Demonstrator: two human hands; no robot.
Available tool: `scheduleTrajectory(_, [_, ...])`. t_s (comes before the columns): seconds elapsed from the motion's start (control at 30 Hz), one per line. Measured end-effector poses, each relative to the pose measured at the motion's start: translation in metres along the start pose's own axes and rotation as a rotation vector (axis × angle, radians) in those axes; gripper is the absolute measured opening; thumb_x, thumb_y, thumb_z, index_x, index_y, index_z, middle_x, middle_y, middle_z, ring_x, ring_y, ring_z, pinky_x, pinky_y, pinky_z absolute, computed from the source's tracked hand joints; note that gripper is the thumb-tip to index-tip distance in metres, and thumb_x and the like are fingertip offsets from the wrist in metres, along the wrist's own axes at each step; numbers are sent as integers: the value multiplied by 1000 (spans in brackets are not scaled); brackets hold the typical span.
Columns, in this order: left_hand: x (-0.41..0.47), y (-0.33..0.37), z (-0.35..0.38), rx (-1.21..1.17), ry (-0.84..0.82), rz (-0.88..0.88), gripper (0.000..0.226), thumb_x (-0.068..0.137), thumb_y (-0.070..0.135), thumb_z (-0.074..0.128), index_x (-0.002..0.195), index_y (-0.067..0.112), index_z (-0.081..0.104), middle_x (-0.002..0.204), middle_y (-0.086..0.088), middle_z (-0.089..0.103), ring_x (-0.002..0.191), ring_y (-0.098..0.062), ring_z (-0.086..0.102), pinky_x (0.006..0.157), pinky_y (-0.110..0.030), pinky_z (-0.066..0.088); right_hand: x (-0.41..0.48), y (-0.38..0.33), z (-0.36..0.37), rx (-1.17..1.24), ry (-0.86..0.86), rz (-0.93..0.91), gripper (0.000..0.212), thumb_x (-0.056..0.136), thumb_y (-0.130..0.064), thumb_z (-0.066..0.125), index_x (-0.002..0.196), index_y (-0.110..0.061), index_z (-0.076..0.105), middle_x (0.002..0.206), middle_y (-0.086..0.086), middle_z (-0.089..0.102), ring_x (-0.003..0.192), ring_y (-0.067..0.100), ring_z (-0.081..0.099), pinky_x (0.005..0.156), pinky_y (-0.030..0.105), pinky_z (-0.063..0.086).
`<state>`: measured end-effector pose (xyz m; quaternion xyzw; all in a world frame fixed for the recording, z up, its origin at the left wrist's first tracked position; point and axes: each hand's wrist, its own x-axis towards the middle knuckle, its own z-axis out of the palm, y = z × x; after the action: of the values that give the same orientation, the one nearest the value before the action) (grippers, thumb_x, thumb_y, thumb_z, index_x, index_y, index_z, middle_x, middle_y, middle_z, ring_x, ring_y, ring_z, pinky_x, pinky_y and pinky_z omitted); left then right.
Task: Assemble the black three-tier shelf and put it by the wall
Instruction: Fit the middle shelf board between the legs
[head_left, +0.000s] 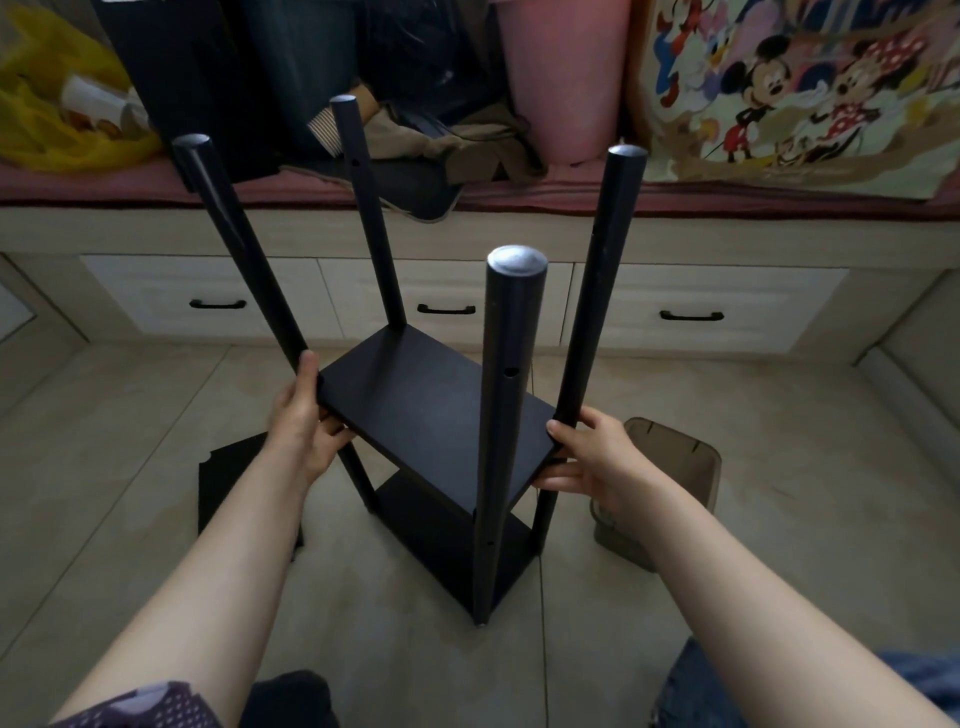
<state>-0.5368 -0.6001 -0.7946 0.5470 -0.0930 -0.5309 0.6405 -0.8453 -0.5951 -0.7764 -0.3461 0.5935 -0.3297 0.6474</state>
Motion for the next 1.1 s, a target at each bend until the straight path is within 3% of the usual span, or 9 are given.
scheduleTrajectory(0.1, [-9,-24,-1,-91,123,93,91,88,18,77,156,29,18,127,-9,53,105,-26,65,68,-41,59,-2,-1,4,11,9,-5,37,101,-12,53,137,-16,43,106,21,67,66,33,74,52,38,60])
scheduleTrajectory(0.17, [-25,-43,3,-186,115,11,85,86,6,75,154,18,26,125,-15,59,100,-26,69,65,-37,62,-3,0,5,33,35,-12,35,100,-13,55,132,-18,43,106,21,66,64,31,74,51,38,59])
scheduleTrajectory(0.27, [-62,-78,16,-185,-105,-165,53,85,13,73,136,6,57,126,-18,69,96,-26,74,67,-33,63,-5,3,6,98,77,-17,31,98,-13,58,124,-20,42,105,18,66,63,29,74,51,38,59])
scheduleTrajectory(0.37, [-97,-114,21,-36,-291,-198,49,78,24,77,122,5,66,109,-12,76,92,-24,76,65,-30,60,-12,1,7,107,74,-8,35,97,-9,58,124,-22,40,105,16,64,63,25,74,51,37,59])
scheduleTrajectory(0.43, [-111,-128,22,65,-319,-156,42,72,29,79,109,8,74,95,-6,77,82,-17,76,60,-25,58,-21,-2,7,-32,66,-36,45,95,-6,60,132,-20,39,106,13,62,70,22,73,52,33,59])
scheduleTrajectory(0.53, [-114,-132,24,122,-289,-93,24,71,30,77,88,14,80,87,-4,77,77,-15,76,57,-23,57,-43,-14,4,-639,135,-170,45,95,-12,61,136,-13,41,115,13,60,85,24,69,56,30,59])
scheduleTrajectory(0.67, [-112,-132,30,90,-308,-67,36,74,31,79,102,9,75,92,-7,77,80,-17,76,60,-24,57,-79,-36,10,-1127,38,-375,25,92,-20,66,114,-10,61,106,4,65,88,19,66,66,29,58])
scheduleTrajectory(0.8, [-111,-133,42,48,-360,-74,38,90,24,74,120,2,68,110,-14,75,97,-24,75,69,-25,58,-106,-51,15,-1113,-253,-500,41,85,-31,74,121,-26,56,113,-7,63,103,14,63,82,31,57])
scheduleTrajectory(1.1, [-105,-132,46,180,-487,-48,49,89,39,69,131,13,61,121,-9,73,111,-24,70,84,-31,56,-84,-52,10,-964,-196,-608,21,95,-24,63,115,-19,60,108,0,69,97,17,68,90,42,56])
